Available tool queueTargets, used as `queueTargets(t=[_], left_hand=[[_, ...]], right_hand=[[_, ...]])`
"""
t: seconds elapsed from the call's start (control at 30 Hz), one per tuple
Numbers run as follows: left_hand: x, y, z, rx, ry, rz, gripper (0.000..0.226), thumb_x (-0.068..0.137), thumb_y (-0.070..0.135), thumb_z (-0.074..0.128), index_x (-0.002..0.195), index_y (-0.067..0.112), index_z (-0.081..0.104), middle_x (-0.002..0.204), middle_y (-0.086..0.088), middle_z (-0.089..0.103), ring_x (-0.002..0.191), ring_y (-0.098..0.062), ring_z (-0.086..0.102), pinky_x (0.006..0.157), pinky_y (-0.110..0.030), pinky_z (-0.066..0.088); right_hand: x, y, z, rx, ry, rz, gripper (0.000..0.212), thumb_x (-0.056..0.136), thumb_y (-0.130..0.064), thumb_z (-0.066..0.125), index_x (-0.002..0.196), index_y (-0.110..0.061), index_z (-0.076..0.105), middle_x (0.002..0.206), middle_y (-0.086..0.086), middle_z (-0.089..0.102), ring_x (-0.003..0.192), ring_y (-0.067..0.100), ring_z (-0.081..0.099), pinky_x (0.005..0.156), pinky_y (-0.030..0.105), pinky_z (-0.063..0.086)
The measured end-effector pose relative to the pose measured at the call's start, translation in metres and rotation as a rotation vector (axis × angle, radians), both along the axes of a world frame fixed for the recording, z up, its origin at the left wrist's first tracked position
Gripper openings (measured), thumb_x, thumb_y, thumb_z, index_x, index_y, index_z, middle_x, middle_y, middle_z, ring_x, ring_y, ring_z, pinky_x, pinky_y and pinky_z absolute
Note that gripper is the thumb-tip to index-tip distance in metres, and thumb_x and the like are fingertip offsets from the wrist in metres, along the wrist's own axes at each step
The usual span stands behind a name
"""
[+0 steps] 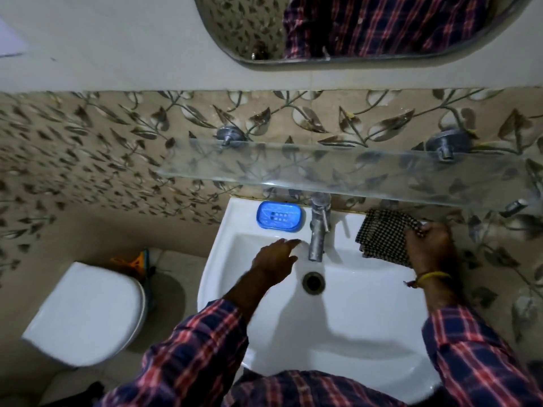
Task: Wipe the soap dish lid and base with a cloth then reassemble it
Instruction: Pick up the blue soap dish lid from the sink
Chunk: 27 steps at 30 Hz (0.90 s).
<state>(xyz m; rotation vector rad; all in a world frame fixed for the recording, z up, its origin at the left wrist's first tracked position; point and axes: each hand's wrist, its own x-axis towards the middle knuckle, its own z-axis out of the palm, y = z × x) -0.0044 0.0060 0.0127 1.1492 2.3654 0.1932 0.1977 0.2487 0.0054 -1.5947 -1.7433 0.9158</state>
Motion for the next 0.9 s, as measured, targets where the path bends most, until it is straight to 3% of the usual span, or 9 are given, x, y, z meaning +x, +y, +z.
queueTargets(t=[0.07,0.2,0.3,0.47,0.53,0.63,0.7,0.83,0.9], left_hand=[[-0.006,-0.008,0.0,0.103,0.047,0.089,0.042,0.103,0.028,0.054,0.144,0.025,0.05,0.144,-0.003,0.059,0.13,-0.028,0.055,0.107,-0.039,0.044],[-0.019,-0.027,0.01,0.379,0.07,0.218,0.035,0.097,0.017,0.064,0.132,0.015,0.058,0.132,-0.004,0.067,0.121,-0.029,0.061,0.102,-0.04,0.047],[-0.039,-0.039,0.011,0.515,0.064,0.262,0.05,0.092,0.013,0.072,0.139,0.009,0.055,0.142,-0.01,0.059,0.132,-0.03,0.053,0.112,-0.034,0.037],[-0.078,-0.048,0.008,0.529,-0.051,0.261,0.082,0.082,0.02,0.084,0.151,0.012,0.041,0.152,-0.008,0.049,0.14,-0.028,0.044,0.114,-0.03,0.03],[-0.09,-0.048,0.006,0.503,-0.122,0.237,0.094,0.076,0.023,0.089,0.154,0.014,0.036,0.155,-0.008,0.045,0.143,-0.026,0.04,0.118,-0.035,0.03],[-0.107,-0.044,0.005,0.469,-0.215,0.151,0.105,0.07,0.025,0.093,0.155,0.016,0.033,0.158,-0.007,0.041,0.146,-0.026,0.036,0.12,-0.036,0.028],[-0.118,-0.038,0.005,0.459,-0.268,0.088,0.11,0.066,0.025,0.095,0.156,0.013,0.032,0.159,-0.009,0.04,0.147,-0.027,0.036,0.121,-0.038,0.028],[-0.133,-0.026,0.003,0.514,-0.347,0.045,0.109,0.058,0.021,0.1,0.15,0.017,0.042,0.148,0.001,0.051,0.139,-0.023,0.046,0.11,-0.025,0.036],[-0.139,-0.021,-0.002,0.552,-0.418,0.005,0.095,0.057,0.015,0.1,0.137,0.027,0.05,0.138,0.007,0.059,0.13,-0.023,0.057,0.107,-0.028,0.042]], right_hand=[[0.0,-0.017,0.011,-0.038,0.253,0.01,0.018,0.083,-0.007,0.076,0.093,-0.002,0.061,0.098,0.028,0.07,0.087,0.035,0.068,0.08,0.044,0.055],[0.006,-0.049,0.035,-0.311,0.774,0.004,0.007,0.093,-0.009,0.067,0.092,-0.016,0.068,0.081,-0.002,0.077,0.071,0.012,0.074,0.062,0.032,0.061],[0.012,-0.072,0.054,-0.572,0.979,0.08,0.028,0.1,-0.014,0.054,0.121,0.003,0.063,0.108,0.016,0.074,0.097,0.031,0.072,0.072,0.045,0.064],[0.026,-0.113,0.066,-0.741,0.974,0.012,0.038,0.099,-0.002,0.051,0.136,0.007,0.051,0.134,0.028,0.058,0.121,0.046,0.057,0.08,0.046,0.061],[0.026,-0.135,0.069,-0.747,0.972,-0.017,0.038,0.098,-0.003,0.052,0.134,0.006,0.054,0.129,0.027,0.062,0.113,0.042,0.064,0.078,0.047,0.062],[0.022,-0.169,0.074,-0.687,0.924,-0.076,0.039,0.093,-0.007,0.058,0.128,0.011,0.057,0.113,0.025,0.068,0.08,0.036,0.073,0.066,0.047,0.064],[0.015,-0.189,0.077,-0.621,0.9,-0.083,0.036,0.094,-0.008,0.058,0.125,0.01,0.059,0.111,0.025,0.07,0.081,0.038,0.073,0.068,0.05,0.063],[0.001,-0.22,0.085,-0.493,0.924,-0.156,0.023,0.095,-0.009,0.057,0.115,-0.005,0.068,0.105,0.013,0.075,0.093,0.032,0.073,0.069,0.053,0.063],[-0.006,-0.233,0.087,-0.531,0.984,-0.216,0.017,0.093,-0.012,0.061,0.106,-0.008,0.072,0.106,0.015,0.075,0.093,0.033,0.073,0.068,0.05,0.063]])
